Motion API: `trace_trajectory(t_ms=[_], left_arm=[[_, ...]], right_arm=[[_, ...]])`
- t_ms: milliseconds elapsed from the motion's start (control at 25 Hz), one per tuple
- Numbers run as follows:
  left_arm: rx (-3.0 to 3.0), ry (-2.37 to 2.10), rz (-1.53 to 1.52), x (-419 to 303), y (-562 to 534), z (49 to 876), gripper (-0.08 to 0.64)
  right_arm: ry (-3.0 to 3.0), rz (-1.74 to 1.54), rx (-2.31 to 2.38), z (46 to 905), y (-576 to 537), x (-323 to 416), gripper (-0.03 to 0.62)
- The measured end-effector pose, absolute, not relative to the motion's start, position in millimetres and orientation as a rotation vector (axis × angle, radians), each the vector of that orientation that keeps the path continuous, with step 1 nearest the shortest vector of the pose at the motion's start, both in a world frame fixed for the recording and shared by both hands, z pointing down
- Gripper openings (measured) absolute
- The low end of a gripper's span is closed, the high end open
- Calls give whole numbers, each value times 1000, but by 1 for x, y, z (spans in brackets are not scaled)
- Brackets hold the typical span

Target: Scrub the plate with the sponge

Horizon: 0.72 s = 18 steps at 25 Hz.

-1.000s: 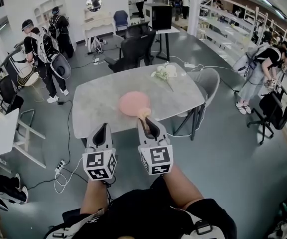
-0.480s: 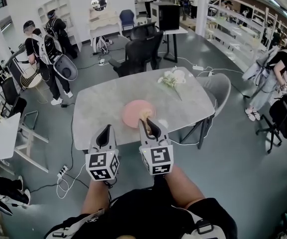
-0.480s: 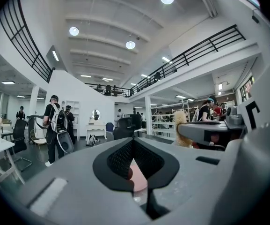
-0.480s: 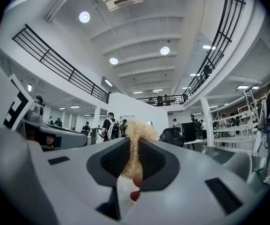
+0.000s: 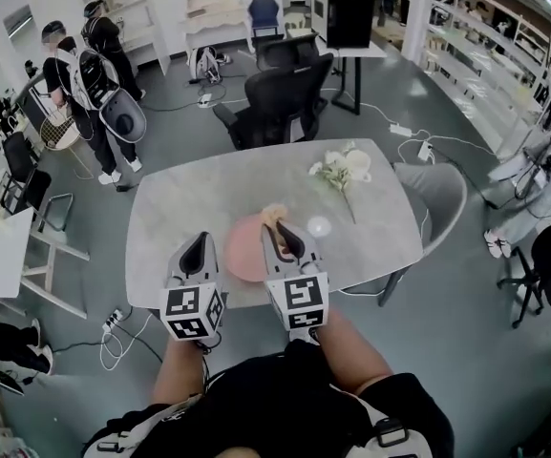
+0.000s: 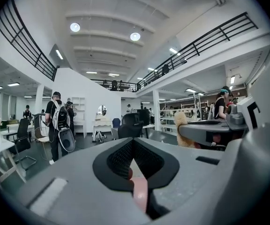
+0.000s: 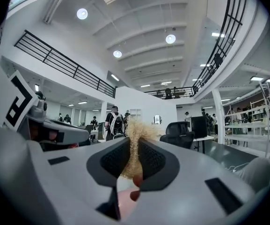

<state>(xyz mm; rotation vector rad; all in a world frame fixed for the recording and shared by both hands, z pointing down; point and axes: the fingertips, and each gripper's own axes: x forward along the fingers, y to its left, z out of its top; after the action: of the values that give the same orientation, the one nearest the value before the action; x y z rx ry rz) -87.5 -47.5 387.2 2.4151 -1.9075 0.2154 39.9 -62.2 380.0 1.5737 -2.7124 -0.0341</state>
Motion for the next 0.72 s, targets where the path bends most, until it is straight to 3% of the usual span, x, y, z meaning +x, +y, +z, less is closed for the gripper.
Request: trace_trajectory(t_ms=[320,720], left_arm=[[2273,-1971,330,-86,-112,418,-2],[2182,-1838,487,-111,-153,476,-2]], right_arm=[[-2745,61,1449,405,-142,58,55],[-2703,131,1346,443,-181,29,55]])
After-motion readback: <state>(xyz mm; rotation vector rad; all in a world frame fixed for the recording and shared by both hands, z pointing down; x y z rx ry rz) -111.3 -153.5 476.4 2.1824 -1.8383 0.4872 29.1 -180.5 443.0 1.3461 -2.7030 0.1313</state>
